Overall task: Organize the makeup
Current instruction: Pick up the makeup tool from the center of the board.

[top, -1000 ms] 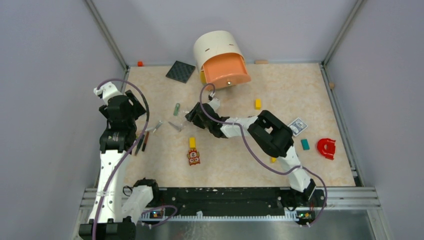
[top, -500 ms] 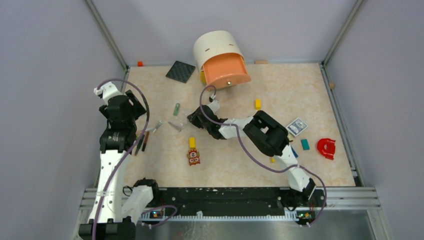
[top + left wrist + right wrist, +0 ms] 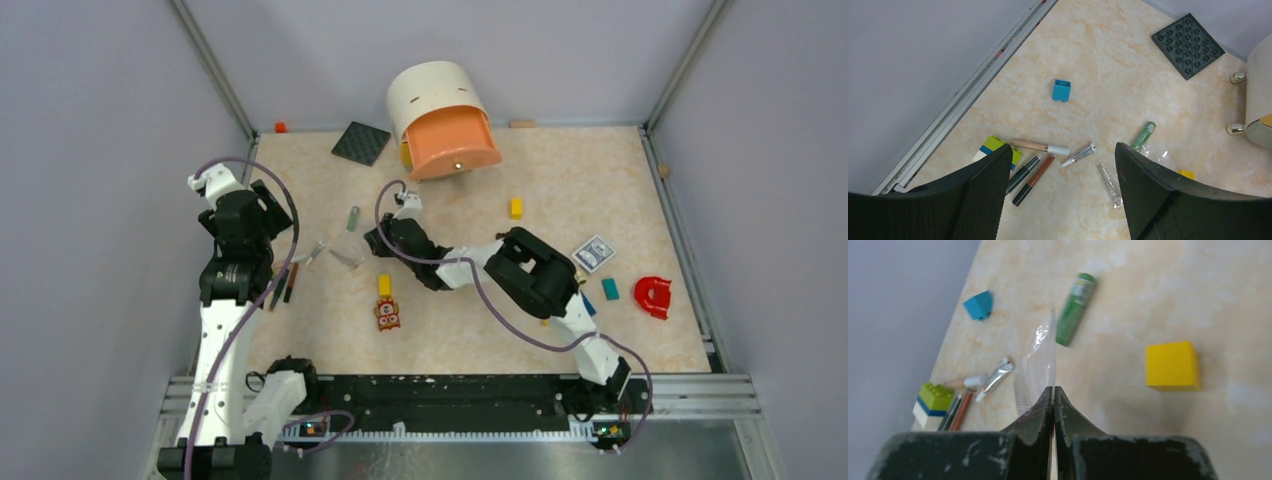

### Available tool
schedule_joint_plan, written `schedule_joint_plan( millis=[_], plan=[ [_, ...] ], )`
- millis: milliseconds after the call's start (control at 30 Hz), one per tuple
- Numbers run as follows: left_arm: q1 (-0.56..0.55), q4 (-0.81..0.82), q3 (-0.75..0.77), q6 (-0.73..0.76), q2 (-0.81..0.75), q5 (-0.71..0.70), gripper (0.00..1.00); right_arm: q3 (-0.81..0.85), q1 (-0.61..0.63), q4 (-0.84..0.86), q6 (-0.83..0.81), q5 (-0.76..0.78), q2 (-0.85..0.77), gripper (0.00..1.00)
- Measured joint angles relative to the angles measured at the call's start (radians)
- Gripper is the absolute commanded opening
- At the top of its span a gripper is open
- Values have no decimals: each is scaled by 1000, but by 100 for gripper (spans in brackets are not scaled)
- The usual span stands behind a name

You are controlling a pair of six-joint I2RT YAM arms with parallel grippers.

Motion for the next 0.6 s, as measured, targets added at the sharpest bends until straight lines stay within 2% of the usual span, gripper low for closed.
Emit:
schedule_joint_plan(
  millis=[133, 333, 600],
  plan=[
    [0, 0, 0, 0, 0, 0, 81, -26, 14, 60, -148, -81, -64, 0],
    [0, 0, 0, 0, 2, 0, 81, -25, 14, 60, -326, -156, -232, 0],
    [0, 0, 0, 0, 2, 0, 81, 70, -4, -113, -477, -145, -432, 0]
  ],
)
